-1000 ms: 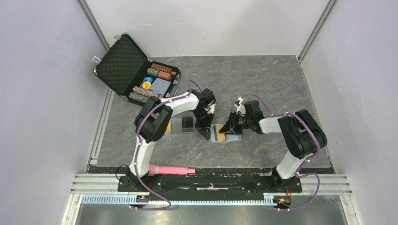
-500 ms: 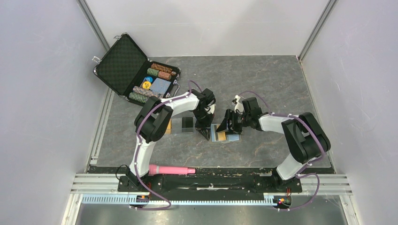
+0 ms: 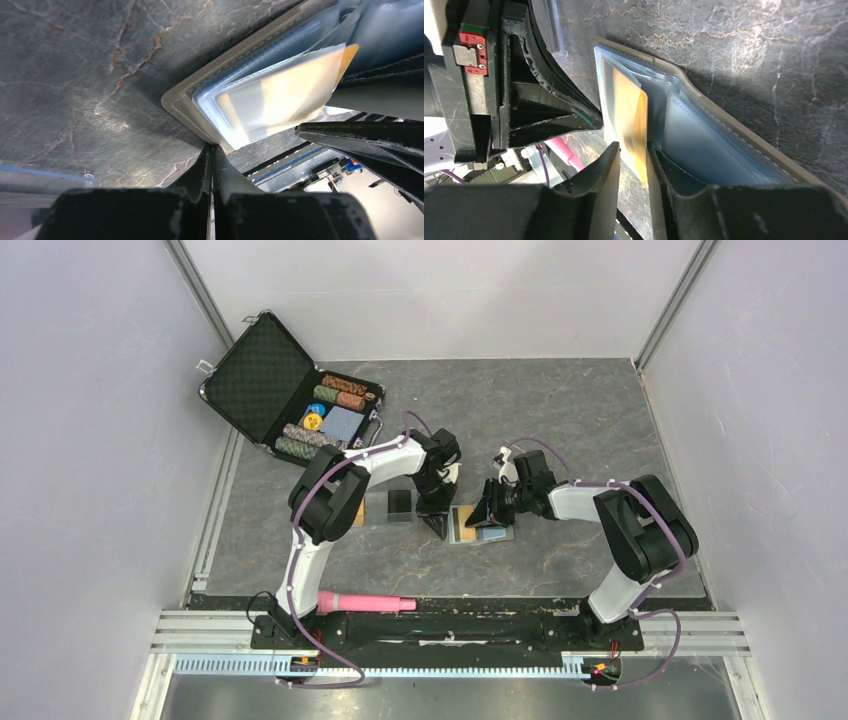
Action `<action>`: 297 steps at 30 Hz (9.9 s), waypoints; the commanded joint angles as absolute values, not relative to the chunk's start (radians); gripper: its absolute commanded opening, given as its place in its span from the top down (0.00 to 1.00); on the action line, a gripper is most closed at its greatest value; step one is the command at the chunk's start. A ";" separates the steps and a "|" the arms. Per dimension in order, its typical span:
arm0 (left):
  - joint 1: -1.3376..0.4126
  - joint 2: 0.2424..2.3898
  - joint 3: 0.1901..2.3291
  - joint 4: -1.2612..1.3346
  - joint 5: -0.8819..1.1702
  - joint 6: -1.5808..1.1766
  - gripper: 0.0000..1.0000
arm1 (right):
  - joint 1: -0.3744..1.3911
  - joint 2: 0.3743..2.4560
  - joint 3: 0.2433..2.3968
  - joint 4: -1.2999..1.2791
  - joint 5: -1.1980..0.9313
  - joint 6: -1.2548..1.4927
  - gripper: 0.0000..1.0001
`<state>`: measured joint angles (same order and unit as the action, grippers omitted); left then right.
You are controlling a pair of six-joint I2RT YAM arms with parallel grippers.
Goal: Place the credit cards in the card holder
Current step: Insert the credit card into the card holder, then pick up the credit card from the storage box, then insert the credit card into the card holder.
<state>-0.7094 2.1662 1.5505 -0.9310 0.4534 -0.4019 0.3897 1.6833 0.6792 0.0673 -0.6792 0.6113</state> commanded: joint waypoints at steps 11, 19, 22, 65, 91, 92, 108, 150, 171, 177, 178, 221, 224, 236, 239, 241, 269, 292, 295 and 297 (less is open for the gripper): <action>-0.722 1.944 1.584 -0.851 0.109 -0.353 0.52 | 0.411 1.614 0.782 -0.202 -0.575 0.434 0.34; -0.646 1.847 1.566 -0.714 0.321 -0.396 0.47 | 0.411 1.580 0.808 -0.253 -0.571 0.399 0.23; -0.593 1.819 1.517 -0.652 0.402 -0.429 0.47 | 0.411 1.587 0.810 -0.246 -0.579 0.394 0.34; -0.329 1.813 1.125 -0.634 0.249 -0.373 0.54 | 0.561 1.827 1.230 -0.286 -0.642 0.455 0.58; -0.461 1.844 1.213 -0.620 0.314 -0.378 0.98 | 0.653 1.978 1.300 -0.222 -0.695 0.521 0.79; -0.467 1.844 1.224 -0.636 0.291 -0.373 0.98 | 0.653 1.976 1.297 -0.221 -0.694 0.520 0.80; -0.537 1.863 1.294 -0.728 0.202 -0.337 0.73 | 0.653 1.973 1.282 -0.228 -0.696 0.509 0.82; -0.528 1.809 1.254 -0.590 0.332 -0.456 0.79 | 0.654 1.968 1.263 -0.229 -0.697 0.504 0.83; -0.517 1.499 1.226 -0.676 0.144 -0.400 0.98 | 0.581 1.784 1.214 -0.230 -0.616 0.445 0.44; -0.517 1.369 1.159 -0.538 0.259 -0.399 0.97 | 0.487 1.675 1.108 -0.232 -0.615 0.422 0.31; -0.517 1.359 1.143 -0.496 0.303 -0.407 0.97 | 0.467 1.658 1.083 -0.232 -0.615 0.417 0.29; -0.644 1.783 1.100 -0.244 0.582 -0.679 0.98 | 0.253 1.532 0.527 -0.167 -0.698 0.449 0.66; -0.649 1.784 1.084 -0.242 0.593 -0.673 0.98 | 0.253 1.539 0.532 -0.168 -0.698 0.446 0.66; -0.676 1.837 1.054 -0.189 0.626 -0.626 0.98 | 0.253 1.548 0.541 -0.166 -0.699 0.432 0.66; -0.677 1.857 1.057 -0.181 0.627 -0.595 0.98 | 0.253 1.547 0.540 -0.166 -0.702 0.428 0.67; -0.676 1.869 1.061 -0.185 0.624 -0.580 0.98 | 0.253 1.546 0.542 -0.166 -0.704 0.425 0.67; -0.680 1.943 1.080 -0.110 0.736 -0.572 0.98 | 0.252 1.544 0.545 -0.166 -0.695 0.425 0.68; -0.676 1.994 1.068 -0.003 0.831 -0.673 0.98 | 0.253 1.546 0.541 -0.157 -0.702 0.417 0.69; -0.666 1.996 1.072 0.033 0.844 -0.697 0.98 | 0.253 1.542 0.540 -0.157 -0.702 0.417 0.69; -0.666 1.999 1.074 0.051 0.856 -0.716 0.98 | 0.253 1.543 0.538 -0.157 -0.701 0.415 0.69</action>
